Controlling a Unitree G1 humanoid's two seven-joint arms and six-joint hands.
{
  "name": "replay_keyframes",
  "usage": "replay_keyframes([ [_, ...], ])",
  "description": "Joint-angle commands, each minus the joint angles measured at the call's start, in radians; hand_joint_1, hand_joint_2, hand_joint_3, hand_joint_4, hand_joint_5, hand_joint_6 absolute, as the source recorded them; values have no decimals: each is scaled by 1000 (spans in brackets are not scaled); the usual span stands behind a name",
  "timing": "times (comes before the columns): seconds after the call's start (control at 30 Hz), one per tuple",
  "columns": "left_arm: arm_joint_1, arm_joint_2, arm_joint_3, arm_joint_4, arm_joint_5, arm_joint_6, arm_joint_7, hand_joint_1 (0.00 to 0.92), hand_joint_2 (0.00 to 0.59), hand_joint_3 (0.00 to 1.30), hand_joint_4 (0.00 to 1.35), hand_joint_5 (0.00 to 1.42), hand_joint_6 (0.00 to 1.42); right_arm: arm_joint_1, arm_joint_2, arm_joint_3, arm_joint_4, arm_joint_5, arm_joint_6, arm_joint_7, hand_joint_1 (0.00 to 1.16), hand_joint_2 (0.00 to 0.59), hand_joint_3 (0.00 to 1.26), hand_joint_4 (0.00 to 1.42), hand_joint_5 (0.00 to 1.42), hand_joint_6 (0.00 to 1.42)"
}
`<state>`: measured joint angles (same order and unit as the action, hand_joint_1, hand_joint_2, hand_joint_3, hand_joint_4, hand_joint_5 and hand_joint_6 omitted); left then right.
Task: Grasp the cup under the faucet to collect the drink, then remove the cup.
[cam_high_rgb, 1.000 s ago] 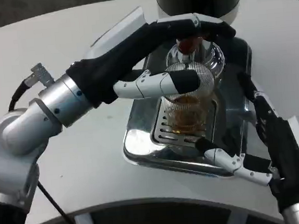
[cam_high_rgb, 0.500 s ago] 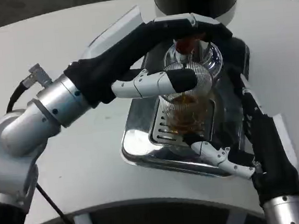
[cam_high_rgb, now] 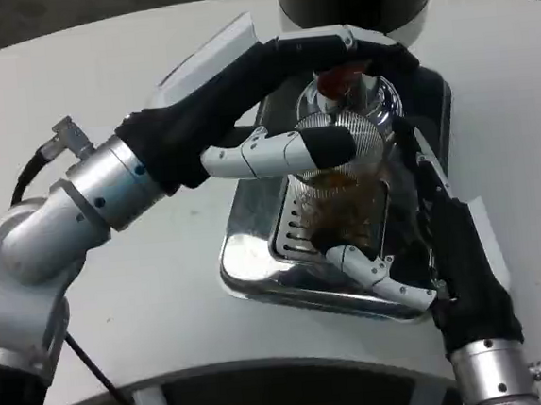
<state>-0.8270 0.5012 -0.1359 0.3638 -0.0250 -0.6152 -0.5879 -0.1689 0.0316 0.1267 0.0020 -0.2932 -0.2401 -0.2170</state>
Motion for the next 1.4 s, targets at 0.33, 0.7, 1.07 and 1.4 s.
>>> replay_keyframes([
  [0.33, 56, 19, -36, 45, 66, 24, -38, 0, 45, 394, 242, 296, 176, -75, 22, 7, 106, 0, -49, -40, 896, 167, 54, 31, 15, 147],
  [0.7, 59, 22, -33, 43, 62, 22, -36, 0, 44, 400, 242, 296, 176, -117, 26, 4, 163, 2, -64, -54, 903, 169, 53, 31, 15, 147],
  [1.07, 62, 22, -29, 43, 60, 21, -35, 0, 44, 198, 242, 296, 176, -135, 28, 4, 188, 5, -71, -58, 897, 167, 52, 32, 15, 147],
  [1.4, 64, 22, -28, 41, 61, 20, -30, 0, 44, 192, 242, 304, 176, -148, 35, 5, 208, 5, -77, -64, 895, 166, 52, 32, 15, 147],
])
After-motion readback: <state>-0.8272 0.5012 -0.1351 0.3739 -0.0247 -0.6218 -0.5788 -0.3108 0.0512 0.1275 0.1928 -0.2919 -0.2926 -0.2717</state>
